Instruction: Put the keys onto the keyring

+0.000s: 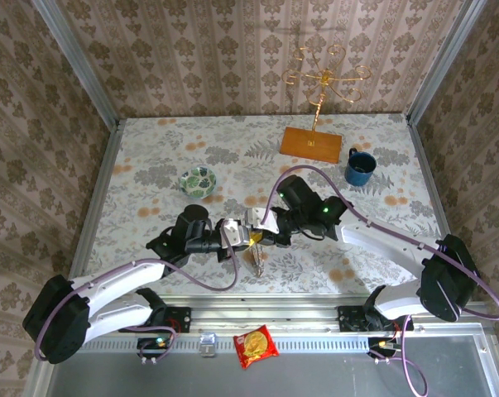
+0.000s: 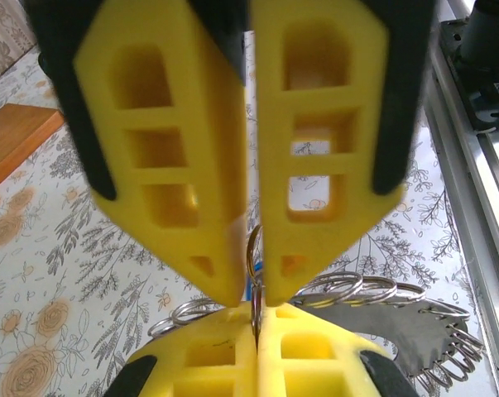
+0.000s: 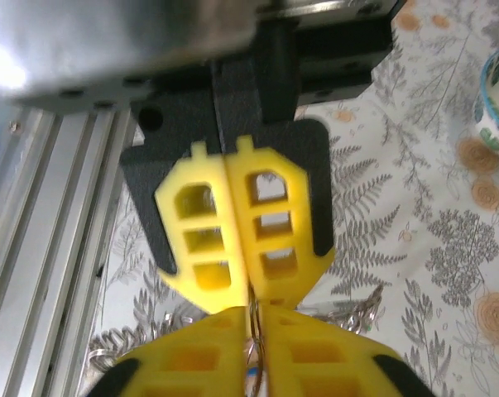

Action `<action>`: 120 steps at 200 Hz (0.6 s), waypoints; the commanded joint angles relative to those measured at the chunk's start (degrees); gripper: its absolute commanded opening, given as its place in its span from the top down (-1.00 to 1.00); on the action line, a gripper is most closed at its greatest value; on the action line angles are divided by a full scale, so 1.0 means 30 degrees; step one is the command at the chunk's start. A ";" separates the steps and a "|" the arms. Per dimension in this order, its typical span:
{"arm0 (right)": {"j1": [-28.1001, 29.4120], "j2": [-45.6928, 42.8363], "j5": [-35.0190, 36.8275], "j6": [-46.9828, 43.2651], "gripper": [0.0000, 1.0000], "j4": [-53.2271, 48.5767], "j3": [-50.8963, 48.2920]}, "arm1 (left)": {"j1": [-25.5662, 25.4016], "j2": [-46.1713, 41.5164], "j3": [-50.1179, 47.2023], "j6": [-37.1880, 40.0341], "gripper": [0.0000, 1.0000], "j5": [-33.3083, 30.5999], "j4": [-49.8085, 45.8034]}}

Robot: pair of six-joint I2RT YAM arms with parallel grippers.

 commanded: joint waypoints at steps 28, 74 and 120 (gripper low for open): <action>-0.0793 -0.0957 -0.0135 0.2472 0.35 0.2052 -0.1914 | -0.0042 -0.0443 -0.0439 -0.0237 1.00 0.0285 0.1395; -0.0824 -0.0885 0.0009 0.2993 0.39 0.2193 -0.2281 | -0.0046 -0.0506 -0.0574 -0.0260 1.00 0.0244 0.1511; -0.0878 -0.1018 -0.0326 0.3110 0.75 0.2411 -0.2559 | -0.0027 -0.0560 -0.0757 -0.0420 1.00 0.0117 0.1851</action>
